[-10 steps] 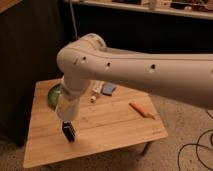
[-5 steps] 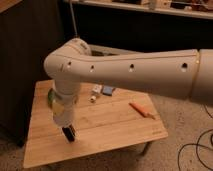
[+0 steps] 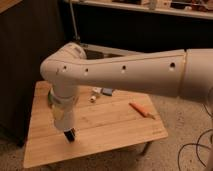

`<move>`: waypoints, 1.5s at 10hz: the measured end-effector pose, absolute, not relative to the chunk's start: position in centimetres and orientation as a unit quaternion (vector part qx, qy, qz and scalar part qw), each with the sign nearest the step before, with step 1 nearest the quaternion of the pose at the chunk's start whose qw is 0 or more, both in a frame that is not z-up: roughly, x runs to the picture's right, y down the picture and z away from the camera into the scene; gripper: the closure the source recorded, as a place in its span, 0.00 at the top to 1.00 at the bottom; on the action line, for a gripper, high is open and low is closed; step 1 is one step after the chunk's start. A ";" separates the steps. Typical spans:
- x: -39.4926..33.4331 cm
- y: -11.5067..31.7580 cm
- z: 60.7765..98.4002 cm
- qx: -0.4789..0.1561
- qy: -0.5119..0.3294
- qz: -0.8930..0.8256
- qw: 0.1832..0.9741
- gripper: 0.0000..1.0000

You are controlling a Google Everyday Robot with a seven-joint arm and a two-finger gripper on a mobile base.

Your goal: Place the ceramic cup over the eraser

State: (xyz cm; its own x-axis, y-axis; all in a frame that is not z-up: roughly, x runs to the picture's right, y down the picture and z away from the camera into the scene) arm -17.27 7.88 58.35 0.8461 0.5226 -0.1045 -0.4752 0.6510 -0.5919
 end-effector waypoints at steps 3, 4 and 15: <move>-18.1 8.2 59.0 -0.307 -0.038 0.281 0.909 0.00; -18.5 8.3 59.4 -0.302 -0.037 0.281 0.910 0.00; -19.8 11.7 63.4 -0.337 -0.009 0.272 0.901 0.29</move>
State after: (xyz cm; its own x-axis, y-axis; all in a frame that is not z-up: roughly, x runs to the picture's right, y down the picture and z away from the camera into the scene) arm -19.82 11.70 63.42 0.8523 0.4956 -0.1670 -0.4837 0.6255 -0.6122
